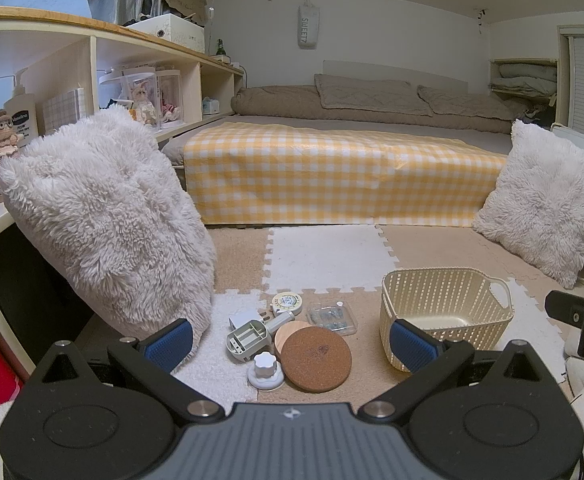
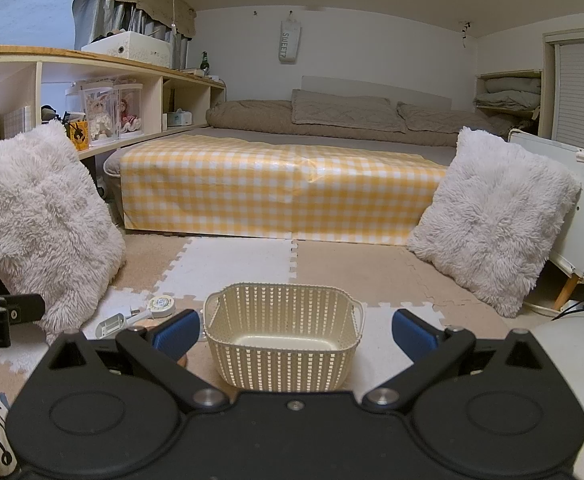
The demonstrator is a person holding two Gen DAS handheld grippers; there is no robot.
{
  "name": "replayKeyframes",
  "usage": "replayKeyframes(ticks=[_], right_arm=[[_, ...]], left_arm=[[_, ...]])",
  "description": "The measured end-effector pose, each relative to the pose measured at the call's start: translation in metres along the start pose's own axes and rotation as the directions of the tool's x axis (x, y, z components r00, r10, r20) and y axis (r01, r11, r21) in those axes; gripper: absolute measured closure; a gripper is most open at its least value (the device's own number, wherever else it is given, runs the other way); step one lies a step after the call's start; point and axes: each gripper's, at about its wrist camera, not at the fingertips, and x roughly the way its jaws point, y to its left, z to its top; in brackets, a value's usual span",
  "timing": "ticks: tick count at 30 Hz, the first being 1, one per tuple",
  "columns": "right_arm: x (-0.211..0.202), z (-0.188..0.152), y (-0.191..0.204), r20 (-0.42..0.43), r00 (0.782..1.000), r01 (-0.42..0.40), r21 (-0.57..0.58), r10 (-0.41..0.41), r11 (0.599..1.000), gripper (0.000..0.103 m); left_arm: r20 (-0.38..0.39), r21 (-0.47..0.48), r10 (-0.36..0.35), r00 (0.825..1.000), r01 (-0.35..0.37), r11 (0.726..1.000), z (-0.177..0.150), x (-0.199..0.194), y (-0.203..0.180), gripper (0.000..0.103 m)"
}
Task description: Organize rigid objects
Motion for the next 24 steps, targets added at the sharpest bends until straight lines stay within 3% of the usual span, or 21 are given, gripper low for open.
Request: replayKeyframes(ticks=[24], right_arm=[[0.000,0.018,-0.005,0.045,0.999,-0.030,0.037,0.028,0.999,0.000]], left_arm=[[0.057,-0.080,-0.057,0.997,0.062,0.995,0.000,-0.016,0.011,0.000]])
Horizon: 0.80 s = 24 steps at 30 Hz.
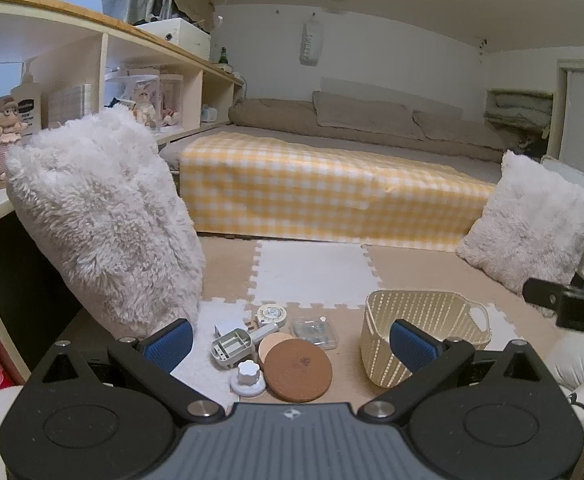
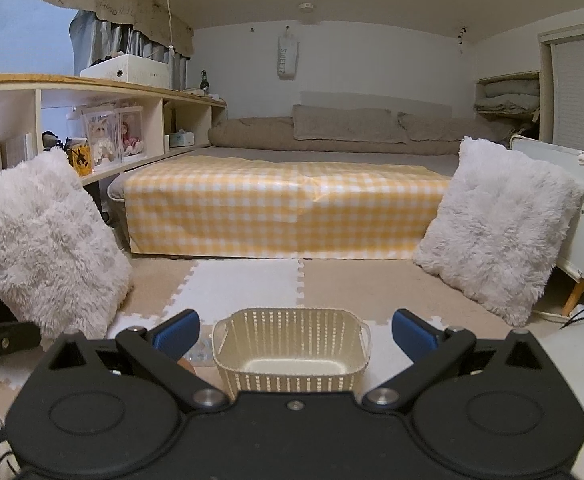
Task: Organize rigid objects
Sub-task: 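Move the left tool to the cork coaster and close on its edge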
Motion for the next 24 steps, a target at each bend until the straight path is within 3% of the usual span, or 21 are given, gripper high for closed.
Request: replayKeyframes(ticks=[7,12,18,24], right_arm=[[0.030,0.025,-0.017,0.039,0.999,0.010,-0.003,-0.010,1.000,0.000],[0.068,0.043,-0.037,0.028,0.997,0.069,0.002,-0.069,0.998,0.000],[0.126,0.050,-0.069,-0.074,0.995,0.076,0.051,-0.072,0.996,0.000],[0.168,0.037,-0.098,-0.157,0.986,0.064,0.102,-0.047,0.993,0.000]], left_arm=[[0.020,-0.031,-0.031,0.999,0.032,0.999,0.003,-0.002,0.004,0.000],[-0.008,-0.033,-0.085,0.996,0.084,0.996,0.007,0.004,0.002,0.000],[-0.022,-0.024,-0.089,0.996,0.088,0.996,0.018,0.023,-0.001,0.000],[-0.008,0.029,-0.088,0.996,0.088,0.996,0.035,0.052,-0.009,0.000]])
